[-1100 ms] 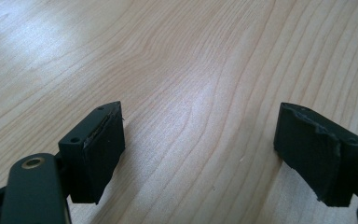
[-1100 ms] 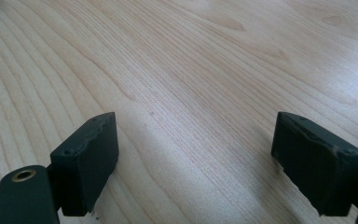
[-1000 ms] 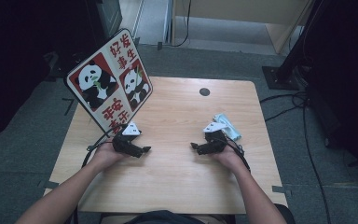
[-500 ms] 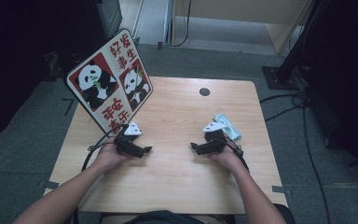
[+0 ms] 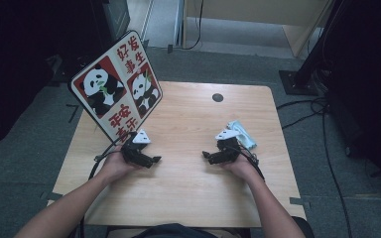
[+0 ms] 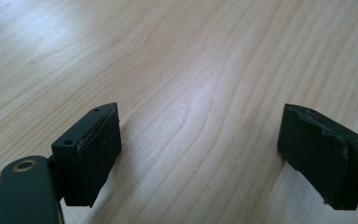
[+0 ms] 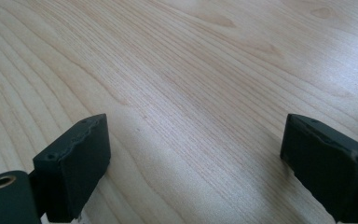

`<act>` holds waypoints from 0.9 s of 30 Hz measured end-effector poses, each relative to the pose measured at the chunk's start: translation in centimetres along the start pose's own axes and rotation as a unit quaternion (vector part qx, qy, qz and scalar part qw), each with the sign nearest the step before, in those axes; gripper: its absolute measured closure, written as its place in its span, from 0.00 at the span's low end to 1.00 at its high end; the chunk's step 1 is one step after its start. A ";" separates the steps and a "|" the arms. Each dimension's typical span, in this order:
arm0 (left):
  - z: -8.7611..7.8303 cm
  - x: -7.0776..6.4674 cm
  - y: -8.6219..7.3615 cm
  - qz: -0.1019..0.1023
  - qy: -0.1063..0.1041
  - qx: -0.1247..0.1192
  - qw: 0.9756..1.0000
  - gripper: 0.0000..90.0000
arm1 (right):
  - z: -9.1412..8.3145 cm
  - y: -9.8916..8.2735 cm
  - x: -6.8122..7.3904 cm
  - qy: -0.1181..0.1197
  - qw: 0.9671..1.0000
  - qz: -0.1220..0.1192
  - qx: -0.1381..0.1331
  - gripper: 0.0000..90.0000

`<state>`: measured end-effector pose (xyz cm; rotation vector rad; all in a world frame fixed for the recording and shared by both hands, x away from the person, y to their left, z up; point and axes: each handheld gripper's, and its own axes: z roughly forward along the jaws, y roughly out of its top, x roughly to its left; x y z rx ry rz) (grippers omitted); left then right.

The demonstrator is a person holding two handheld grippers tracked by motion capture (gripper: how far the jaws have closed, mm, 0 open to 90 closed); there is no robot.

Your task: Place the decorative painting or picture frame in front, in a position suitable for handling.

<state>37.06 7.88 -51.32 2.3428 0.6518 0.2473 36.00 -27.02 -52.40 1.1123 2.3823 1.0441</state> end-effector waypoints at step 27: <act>-6.0 1.1 0.4 -0.034 -0.038 -0.032 0.998 0.41 | 0.1 0.1 -0.1 0.002 1.000 -0.003 0.001 0.08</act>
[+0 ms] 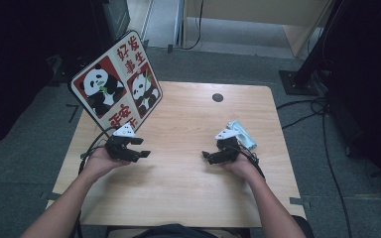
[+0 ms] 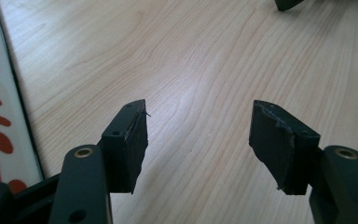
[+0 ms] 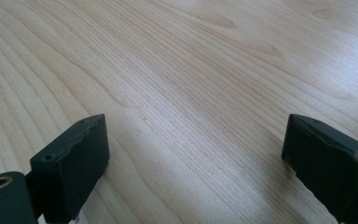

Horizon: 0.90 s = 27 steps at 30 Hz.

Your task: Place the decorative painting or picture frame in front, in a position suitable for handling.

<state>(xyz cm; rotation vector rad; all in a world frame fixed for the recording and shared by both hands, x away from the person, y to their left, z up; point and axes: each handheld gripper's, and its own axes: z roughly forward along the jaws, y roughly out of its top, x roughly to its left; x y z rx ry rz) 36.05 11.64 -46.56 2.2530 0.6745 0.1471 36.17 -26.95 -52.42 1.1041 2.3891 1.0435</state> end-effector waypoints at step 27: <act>-6.6 1.1 -2.8 -0.054 0.022 -0.034 0.998 0.56 | 0.4 0.4 0.0 0.004 1.000 -0.002 0.006 0.03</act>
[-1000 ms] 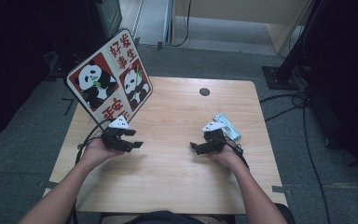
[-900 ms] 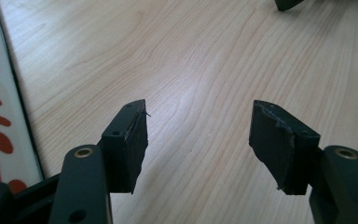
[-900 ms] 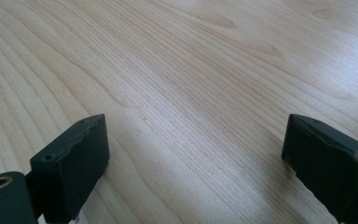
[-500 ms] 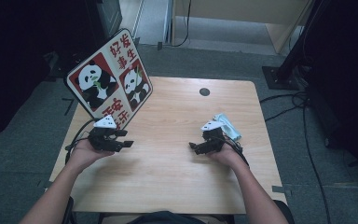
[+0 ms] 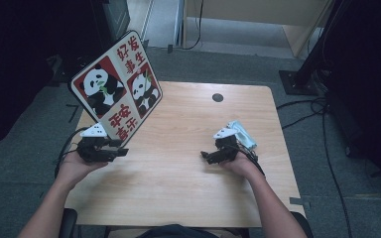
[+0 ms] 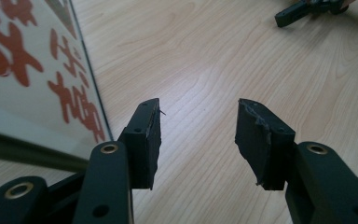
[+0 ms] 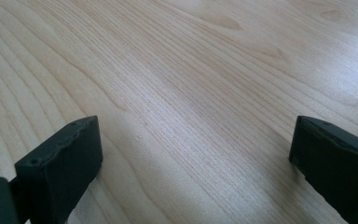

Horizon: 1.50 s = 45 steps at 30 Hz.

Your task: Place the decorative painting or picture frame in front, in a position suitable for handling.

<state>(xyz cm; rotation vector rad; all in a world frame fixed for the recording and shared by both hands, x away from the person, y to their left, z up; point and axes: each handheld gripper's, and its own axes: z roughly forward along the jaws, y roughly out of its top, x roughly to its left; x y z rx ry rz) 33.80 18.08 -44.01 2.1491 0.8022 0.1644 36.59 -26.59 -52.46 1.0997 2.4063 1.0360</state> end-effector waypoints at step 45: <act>-7.8 6.1 1.8 -0.094 0.083 -0.081 0.989 0.65 | 0.0 0.0 0.0 0.000 1.000 0.000 0.000 0.03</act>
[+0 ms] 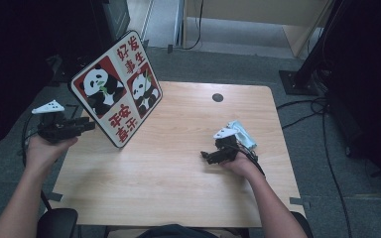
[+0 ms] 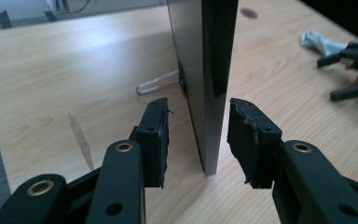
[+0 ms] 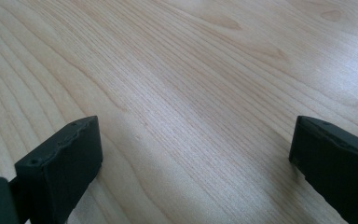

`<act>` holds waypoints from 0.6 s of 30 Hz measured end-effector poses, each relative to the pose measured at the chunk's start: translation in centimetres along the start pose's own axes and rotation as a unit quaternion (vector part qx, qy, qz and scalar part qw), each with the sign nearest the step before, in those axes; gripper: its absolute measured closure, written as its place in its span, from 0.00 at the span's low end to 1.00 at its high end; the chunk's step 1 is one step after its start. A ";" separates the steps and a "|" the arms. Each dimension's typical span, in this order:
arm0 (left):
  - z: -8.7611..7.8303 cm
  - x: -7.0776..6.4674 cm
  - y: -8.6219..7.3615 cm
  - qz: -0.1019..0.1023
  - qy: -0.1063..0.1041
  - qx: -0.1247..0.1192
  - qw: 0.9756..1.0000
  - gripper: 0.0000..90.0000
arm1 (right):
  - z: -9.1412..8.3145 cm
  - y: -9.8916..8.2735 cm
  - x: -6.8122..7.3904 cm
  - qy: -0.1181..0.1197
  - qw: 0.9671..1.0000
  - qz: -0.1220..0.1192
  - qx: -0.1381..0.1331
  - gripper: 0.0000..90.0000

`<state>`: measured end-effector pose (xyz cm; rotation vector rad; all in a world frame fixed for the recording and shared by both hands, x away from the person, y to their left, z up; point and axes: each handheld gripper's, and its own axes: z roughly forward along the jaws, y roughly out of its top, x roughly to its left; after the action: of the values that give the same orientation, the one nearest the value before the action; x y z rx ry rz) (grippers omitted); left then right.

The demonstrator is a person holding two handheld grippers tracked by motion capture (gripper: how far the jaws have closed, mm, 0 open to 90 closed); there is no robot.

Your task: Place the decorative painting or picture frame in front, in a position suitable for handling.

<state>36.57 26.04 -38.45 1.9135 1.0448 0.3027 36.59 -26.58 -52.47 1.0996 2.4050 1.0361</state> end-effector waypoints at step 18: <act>-0.1 0.3 7.2 0.018 0.005 -0.002 1.000 0.64 | 0.0 0.0 0.0 0.000 1.000 0.000 0.001 0.03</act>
<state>40.62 24.67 -32.61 1.9313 1.0163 0.3346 36.58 -26.58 -52.45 1.1012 2.4060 1.0348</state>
